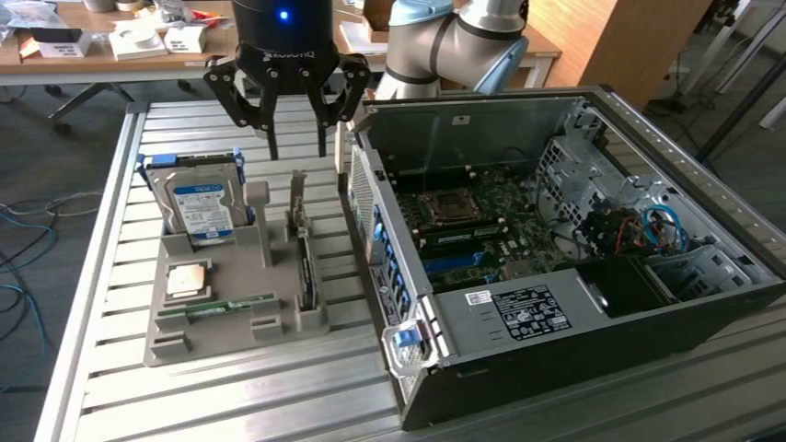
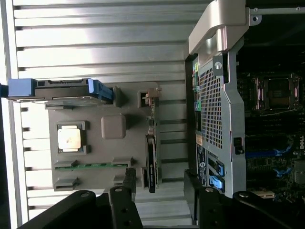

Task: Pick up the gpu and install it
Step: 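Pick up the gpu and move the gpu toward the slot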

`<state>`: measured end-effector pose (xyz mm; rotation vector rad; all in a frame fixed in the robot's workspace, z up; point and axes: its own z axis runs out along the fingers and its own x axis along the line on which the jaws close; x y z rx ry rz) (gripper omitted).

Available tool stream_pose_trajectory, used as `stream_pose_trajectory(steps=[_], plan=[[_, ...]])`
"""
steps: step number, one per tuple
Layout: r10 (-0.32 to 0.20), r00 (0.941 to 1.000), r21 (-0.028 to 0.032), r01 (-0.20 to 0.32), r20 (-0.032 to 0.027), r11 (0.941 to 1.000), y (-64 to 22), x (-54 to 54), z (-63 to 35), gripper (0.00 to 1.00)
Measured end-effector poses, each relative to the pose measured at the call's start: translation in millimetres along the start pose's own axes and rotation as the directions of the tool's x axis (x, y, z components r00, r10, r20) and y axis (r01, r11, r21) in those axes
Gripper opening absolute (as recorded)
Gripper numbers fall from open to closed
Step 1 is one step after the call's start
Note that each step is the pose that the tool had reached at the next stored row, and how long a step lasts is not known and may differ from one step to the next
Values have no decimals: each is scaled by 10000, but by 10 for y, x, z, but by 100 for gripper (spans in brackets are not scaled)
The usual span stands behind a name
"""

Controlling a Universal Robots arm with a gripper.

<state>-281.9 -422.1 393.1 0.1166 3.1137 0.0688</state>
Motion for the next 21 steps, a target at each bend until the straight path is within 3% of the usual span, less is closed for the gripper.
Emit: stream_pose_trajectory(steps=[11,21], plan=[[0,10000,0,0,1,10000,0,0,9,53],[-1,10000,0,1,0,10000,-5,3,110,53]])
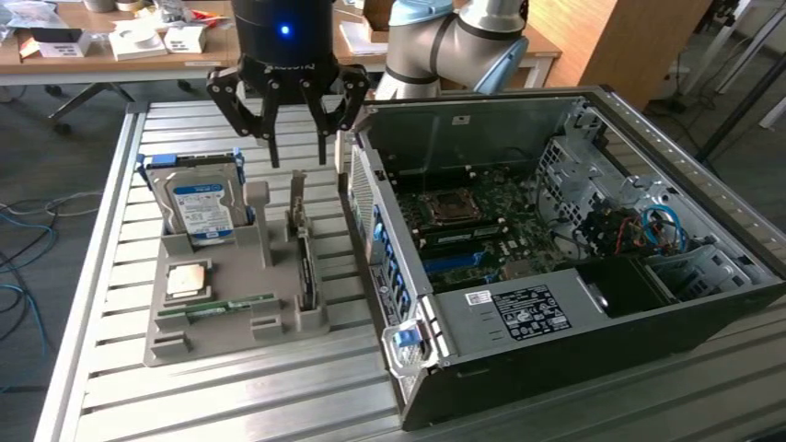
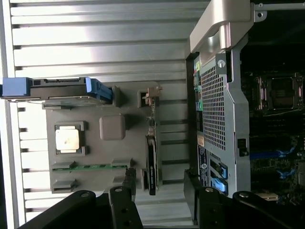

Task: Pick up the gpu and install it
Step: 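Pick up the gpu and move the gpu toward the slot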

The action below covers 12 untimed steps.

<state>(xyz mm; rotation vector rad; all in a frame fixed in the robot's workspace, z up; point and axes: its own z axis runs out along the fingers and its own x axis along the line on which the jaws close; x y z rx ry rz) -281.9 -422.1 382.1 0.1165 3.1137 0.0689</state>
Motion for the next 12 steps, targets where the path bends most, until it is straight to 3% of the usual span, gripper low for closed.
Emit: stream_pose_trajectory(steps=[12], plan=[[0,10000,1,0,0,10000,-9,4,190,53]])
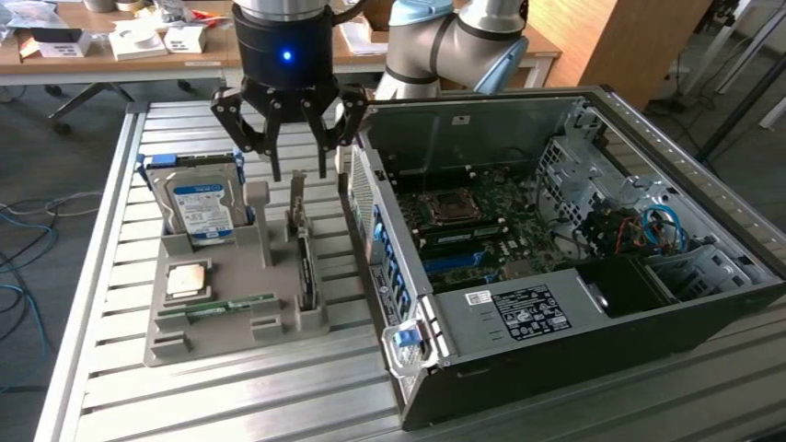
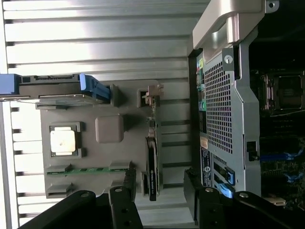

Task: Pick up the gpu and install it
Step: 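Pick up the gpu and move the gpu toward the slot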

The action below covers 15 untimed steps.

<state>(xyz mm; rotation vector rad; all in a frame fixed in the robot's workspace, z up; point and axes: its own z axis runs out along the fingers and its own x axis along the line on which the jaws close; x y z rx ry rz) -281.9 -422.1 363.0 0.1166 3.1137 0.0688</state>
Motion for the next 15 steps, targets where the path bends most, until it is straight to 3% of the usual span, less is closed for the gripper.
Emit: stream_pose_trajectory(steps=[15], plan=[[0,10000,1,0,-1,10000,-6,3,136,53]])
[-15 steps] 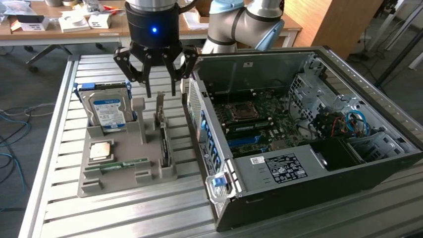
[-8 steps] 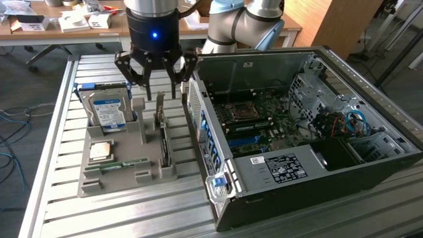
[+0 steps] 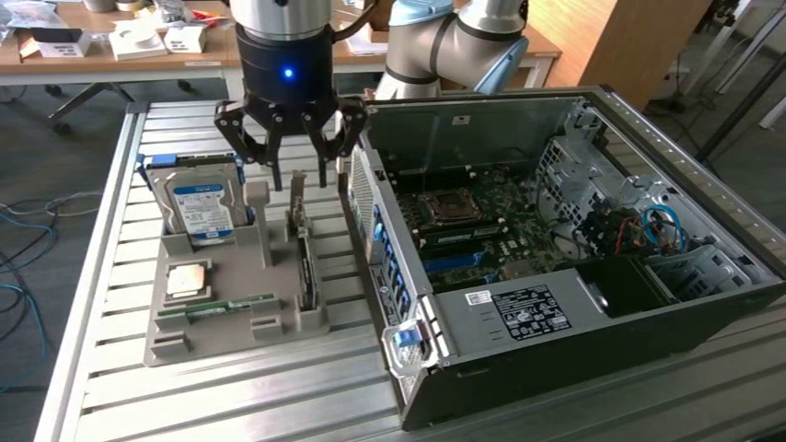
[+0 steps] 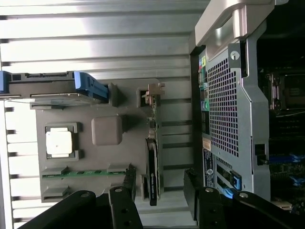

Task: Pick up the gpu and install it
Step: 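Pick up the gpu and move the gpu toward the slot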

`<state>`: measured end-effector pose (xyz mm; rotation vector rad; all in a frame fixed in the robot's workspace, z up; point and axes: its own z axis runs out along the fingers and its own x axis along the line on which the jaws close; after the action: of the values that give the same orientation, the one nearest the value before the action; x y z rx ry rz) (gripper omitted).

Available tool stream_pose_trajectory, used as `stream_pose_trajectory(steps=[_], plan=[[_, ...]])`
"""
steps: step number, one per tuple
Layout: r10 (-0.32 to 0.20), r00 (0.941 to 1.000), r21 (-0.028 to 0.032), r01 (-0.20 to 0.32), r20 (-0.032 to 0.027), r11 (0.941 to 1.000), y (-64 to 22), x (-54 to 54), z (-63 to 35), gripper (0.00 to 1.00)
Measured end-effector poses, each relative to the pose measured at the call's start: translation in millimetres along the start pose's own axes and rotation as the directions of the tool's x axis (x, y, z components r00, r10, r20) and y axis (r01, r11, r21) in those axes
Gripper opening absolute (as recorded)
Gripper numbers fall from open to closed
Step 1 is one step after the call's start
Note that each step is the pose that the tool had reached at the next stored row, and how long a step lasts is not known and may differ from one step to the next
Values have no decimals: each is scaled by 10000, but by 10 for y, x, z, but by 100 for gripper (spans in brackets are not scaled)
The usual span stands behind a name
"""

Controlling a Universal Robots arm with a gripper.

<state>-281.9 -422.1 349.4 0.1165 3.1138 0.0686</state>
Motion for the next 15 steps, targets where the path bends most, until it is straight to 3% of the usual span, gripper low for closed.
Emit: stream_pose_trajectory(steps=[15], plan=[[1,10000,2,-1,-1,10000,-5,3,104,53]])
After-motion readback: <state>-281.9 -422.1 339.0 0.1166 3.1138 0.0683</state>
